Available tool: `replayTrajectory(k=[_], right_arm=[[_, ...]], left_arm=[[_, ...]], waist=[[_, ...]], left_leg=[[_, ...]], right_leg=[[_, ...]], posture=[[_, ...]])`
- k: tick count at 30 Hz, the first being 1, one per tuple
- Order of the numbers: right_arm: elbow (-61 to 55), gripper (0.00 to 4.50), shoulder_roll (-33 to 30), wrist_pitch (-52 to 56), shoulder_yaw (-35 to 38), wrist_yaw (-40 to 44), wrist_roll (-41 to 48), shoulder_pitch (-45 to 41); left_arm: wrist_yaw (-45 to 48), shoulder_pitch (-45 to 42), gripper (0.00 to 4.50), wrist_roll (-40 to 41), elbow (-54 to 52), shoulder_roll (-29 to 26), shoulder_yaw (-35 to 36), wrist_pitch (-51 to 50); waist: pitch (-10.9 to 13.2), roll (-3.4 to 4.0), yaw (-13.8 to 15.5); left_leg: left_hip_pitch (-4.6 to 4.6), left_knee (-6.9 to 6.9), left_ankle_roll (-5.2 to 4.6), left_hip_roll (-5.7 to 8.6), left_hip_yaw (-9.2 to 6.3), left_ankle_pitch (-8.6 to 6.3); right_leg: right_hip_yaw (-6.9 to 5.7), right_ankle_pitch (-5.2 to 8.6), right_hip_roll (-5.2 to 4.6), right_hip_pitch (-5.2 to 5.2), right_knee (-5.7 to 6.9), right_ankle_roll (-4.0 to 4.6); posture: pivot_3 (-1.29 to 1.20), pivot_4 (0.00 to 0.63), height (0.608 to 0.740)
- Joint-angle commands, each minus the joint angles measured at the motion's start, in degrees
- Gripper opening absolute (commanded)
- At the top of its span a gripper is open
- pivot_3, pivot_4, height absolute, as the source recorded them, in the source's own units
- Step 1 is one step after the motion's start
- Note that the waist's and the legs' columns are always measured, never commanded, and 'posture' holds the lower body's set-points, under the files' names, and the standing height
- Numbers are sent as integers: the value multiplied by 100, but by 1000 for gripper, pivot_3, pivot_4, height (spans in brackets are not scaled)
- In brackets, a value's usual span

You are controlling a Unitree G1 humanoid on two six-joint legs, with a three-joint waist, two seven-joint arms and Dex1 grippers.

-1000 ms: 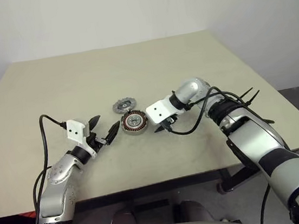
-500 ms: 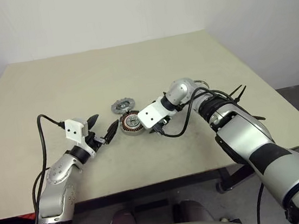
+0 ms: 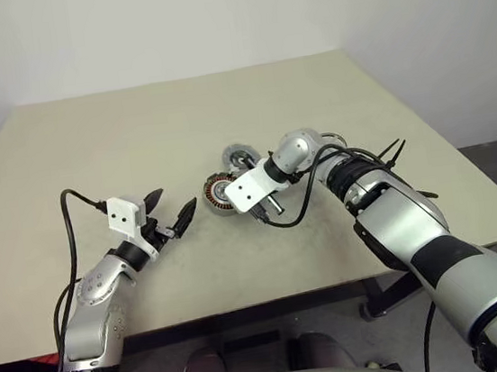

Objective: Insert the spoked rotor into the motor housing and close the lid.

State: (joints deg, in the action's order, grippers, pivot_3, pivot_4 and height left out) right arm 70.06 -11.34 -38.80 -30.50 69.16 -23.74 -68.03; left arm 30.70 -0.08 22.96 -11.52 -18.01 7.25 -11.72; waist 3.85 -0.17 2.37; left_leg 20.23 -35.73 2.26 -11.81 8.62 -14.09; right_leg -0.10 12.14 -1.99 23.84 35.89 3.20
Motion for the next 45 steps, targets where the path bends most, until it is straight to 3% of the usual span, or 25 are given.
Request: replayTrajectory(k=[1, 22, 30, 37, 45], right_arm=[[-30, 44, -49, -72, 67, -80, -26, -184], [-790, 44, -1177, -687, 299, 1018, 432, -76], [-2004, 44, -1611, -487, 316, 1880, 1111, 631], [-3261, 44, -2009, 5, 206, 2127, 1469, 1403], [-3070, 44, -2090, 218, 55, 1918, 1181, 1500]], left_arm=[[-42, -77, 4500, 0, -123, -12, 76, 121], [-59, -71, 4500, -30, -27, 81, 3, 201], [-45, -80, 4500, -21, -27, 64, -2, 165], [-48, -27, 4500, -13, -81, 50, 3, 139], [-58, -50, 4500, -16, -118, 45, -22, 102]], waist=[[0, 0, -3], [0, 0, 13], [1, -2, 24], [0, -3, 33], [-1, -5, 22]], left_leg=[[0, 0, 0, 0, 0, 0], [58, -3, -44, 0, 0, 29], [68, -9, -51, 1, -3, 33], [66, -19, -52, 2, -5, 34], [60, -36, -38, 3, -5, 33]], right_leg=[[0, 0, 0, 0, 0, 0], [-25, -1, -14, 38, 2, 1], [-32, -1, -18, 38, 2, 1], [-31, -1, -19, 36, 14, 0], [-29, 0, -22, 35, 46, 0]], posture=[[0, 0, 740], [0, 0, 740], [0, 0, 740], [0, 0, 740], [0, 0, 740]])
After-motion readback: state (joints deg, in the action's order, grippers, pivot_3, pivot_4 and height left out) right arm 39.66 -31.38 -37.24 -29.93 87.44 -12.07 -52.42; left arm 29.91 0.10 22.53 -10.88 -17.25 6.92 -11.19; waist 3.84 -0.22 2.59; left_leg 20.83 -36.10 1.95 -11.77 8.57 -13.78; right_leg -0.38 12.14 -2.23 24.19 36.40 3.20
